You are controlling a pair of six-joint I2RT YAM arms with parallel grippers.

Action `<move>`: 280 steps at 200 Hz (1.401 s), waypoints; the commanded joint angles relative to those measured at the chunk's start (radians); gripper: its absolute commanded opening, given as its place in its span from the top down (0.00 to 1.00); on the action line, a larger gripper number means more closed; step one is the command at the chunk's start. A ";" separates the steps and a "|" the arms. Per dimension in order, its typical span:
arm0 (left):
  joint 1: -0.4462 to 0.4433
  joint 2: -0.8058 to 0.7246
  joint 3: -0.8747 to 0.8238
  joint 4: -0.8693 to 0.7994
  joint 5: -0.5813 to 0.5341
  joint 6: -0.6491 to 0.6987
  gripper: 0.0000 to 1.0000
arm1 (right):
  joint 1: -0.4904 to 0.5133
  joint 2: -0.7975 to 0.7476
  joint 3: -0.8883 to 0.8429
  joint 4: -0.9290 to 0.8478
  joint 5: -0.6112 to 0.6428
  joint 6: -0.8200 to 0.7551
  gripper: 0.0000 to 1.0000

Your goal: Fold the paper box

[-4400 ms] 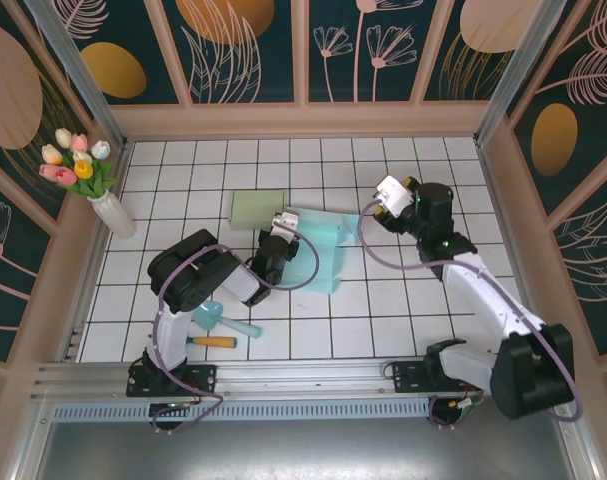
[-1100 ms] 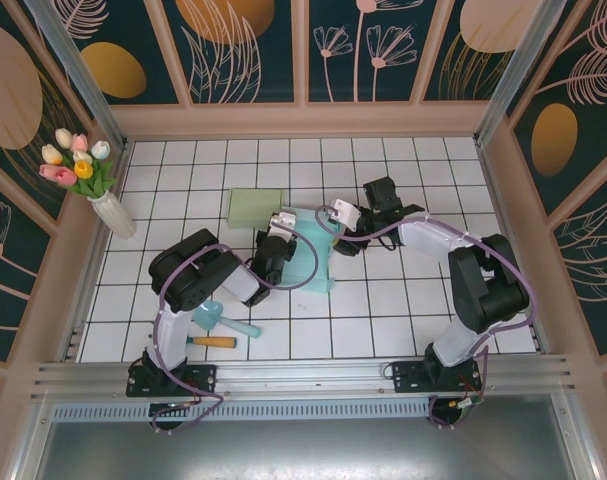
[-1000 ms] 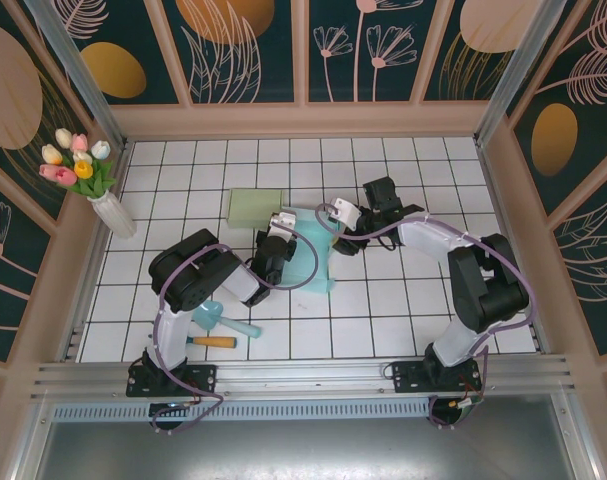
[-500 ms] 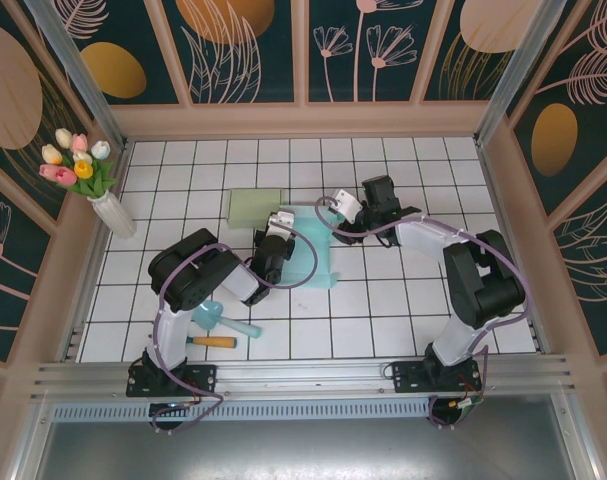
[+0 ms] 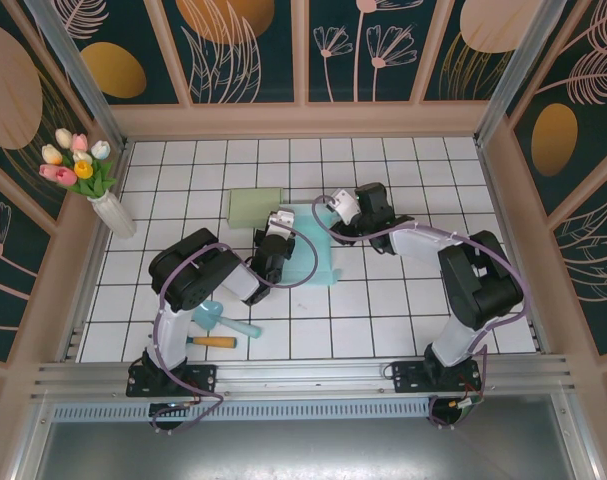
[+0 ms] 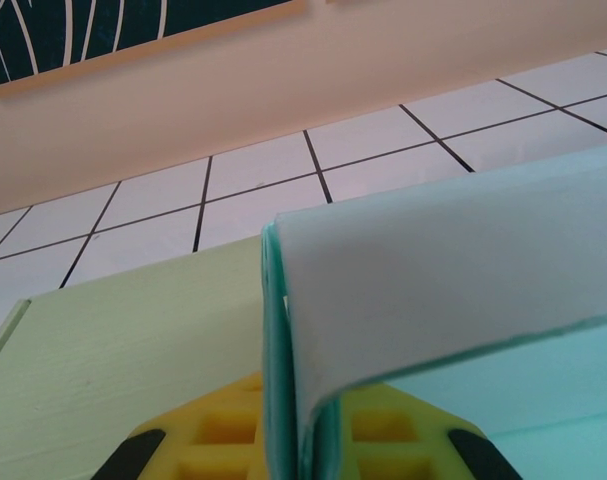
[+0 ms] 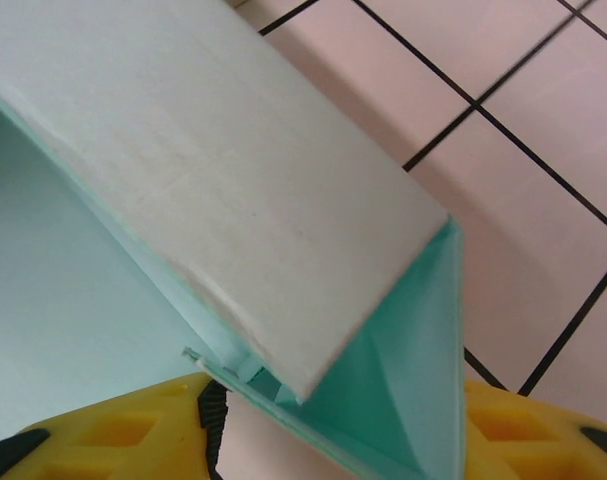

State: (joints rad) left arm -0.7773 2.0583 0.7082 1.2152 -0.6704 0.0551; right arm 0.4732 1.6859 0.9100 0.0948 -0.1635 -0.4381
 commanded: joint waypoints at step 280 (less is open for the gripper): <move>-0.010 0.031 0.018 -0.128 0.024 0.026 0.89 | 0.039 -0.017 -0.482 0.883 -0.162 0.448 0.52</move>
State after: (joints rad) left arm -0.7815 2.0602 0.7341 1.1702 -0.6632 0.0326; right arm 0.4938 1.6272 0.4465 0.8494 -0.2554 -0.0154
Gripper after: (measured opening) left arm 0.115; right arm 0.477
